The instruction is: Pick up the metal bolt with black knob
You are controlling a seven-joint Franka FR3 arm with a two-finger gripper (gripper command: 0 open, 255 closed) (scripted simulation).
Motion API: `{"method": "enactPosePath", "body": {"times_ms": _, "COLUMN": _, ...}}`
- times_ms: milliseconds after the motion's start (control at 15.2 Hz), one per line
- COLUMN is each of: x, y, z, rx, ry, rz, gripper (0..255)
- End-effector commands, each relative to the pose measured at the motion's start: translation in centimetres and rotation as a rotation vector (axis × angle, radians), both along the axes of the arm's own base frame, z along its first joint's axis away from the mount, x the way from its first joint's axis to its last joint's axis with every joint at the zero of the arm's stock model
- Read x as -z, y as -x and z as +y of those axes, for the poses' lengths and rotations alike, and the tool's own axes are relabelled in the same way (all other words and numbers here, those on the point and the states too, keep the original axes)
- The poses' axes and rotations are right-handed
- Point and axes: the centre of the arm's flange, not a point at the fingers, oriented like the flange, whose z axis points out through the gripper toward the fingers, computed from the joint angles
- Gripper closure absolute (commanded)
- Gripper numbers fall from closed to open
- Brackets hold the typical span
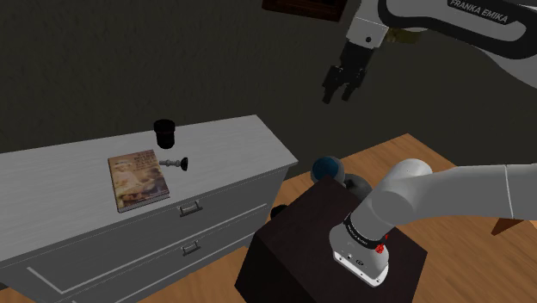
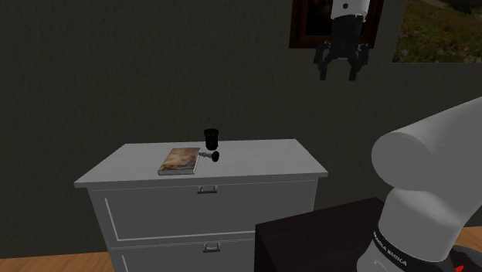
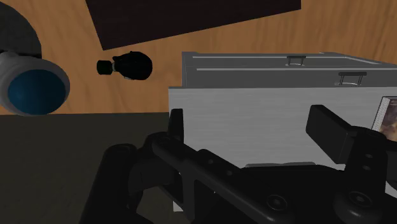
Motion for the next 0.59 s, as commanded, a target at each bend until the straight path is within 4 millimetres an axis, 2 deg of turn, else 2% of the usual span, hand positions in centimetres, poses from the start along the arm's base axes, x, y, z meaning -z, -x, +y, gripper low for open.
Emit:
{"method": "enactPosePath", "body": {"times_ms": 0, "x": 0.0, "y": 0.0, "z": 0.0, "rx": 0.000, "ry": 0.000, "rz": 0.000, "gripper": 0}}
{"method": "enactPosePath", "body": {"times_ms": 528, "x": 5.8, "y": -4.5, "z": 7.5, "rx": 0.009, "ry": 0.015, "rz": -0.030, "gripper": 0}}
